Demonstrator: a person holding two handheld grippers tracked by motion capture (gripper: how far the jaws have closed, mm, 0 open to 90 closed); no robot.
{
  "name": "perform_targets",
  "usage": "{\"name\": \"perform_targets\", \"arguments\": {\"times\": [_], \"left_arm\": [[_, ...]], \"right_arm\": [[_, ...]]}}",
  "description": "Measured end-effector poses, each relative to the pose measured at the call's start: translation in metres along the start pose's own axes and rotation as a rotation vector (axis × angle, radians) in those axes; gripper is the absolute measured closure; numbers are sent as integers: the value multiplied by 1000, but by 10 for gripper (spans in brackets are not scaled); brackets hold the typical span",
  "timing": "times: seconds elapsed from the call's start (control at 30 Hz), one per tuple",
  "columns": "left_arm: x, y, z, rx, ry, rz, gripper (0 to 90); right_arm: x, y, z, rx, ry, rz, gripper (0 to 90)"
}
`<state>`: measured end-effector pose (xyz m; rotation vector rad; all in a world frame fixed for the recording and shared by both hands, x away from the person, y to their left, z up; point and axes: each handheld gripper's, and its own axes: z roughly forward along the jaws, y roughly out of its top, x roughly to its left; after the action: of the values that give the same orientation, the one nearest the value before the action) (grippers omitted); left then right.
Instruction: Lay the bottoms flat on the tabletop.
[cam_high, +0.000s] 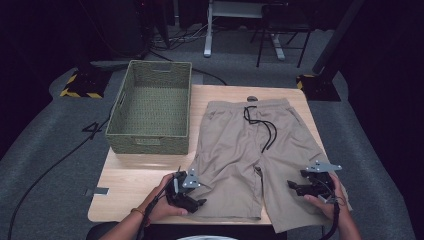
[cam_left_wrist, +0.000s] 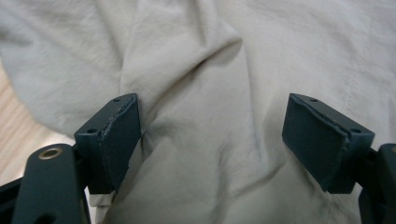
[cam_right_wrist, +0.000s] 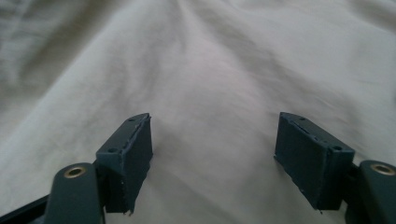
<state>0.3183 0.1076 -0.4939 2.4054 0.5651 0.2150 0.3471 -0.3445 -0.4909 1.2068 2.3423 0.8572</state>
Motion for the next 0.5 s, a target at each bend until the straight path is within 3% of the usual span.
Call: {"name": "perform_targets", "arguments": {"times": [0.03, 0.13, 0.2, 0.3, 0.5], "left_arm": [[1, 0, -2, -10, 0, 1, 183], [10, 1, -12, -72, -18, -46, 180], [19, 2, -18, -99, -17, -83, 165], [28, 2, -18, -90, 33, -79, 164], [32, -4, -4, -57, 28, -80, 168]], "right_arm": [[0, 1, -2, -7, -16, -12, 298], [-2, 7, -9, -81, 9, 18, 305], [-2, 13, -8, -99, -3, 2, 305], [-2, 24, -1, -101, -19, -23, 303], [-2, 42, 26, -101, -6, -55, 308]]}}
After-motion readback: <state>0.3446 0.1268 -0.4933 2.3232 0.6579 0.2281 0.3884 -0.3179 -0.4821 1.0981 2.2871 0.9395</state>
